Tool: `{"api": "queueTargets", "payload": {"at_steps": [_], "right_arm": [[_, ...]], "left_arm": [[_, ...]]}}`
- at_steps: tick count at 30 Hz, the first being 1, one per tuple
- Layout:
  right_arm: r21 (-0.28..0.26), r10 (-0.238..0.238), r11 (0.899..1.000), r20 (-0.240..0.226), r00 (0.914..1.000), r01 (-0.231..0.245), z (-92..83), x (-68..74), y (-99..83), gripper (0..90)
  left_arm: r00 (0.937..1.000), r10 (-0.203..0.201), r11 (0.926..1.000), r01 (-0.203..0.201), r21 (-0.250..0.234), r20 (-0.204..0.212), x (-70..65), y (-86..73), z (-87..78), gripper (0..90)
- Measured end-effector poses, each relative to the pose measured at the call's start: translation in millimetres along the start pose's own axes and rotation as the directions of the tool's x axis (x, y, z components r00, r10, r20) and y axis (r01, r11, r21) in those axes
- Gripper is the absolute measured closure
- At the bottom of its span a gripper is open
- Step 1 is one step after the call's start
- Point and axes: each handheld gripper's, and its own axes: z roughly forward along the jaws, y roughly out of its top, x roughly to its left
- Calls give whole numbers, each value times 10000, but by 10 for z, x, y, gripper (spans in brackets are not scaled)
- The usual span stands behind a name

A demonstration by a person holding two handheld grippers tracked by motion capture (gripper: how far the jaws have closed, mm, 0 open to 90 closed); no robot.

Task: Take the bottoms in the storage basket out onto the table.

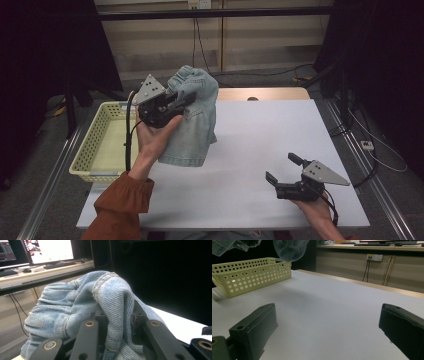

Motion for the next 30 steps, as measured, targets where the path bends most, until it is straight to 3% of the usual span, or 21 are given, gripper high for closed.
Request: {"api": "queueTargets", "payload": {"at_steps": [30], "right_arm": [[20, 68, 10000, -98, 9999, -68, -10, 11, 2, 16]], "left_arm": [[9998, -200, 9914, 205, 1289, -50, -21, -341, 343, 735]]}}
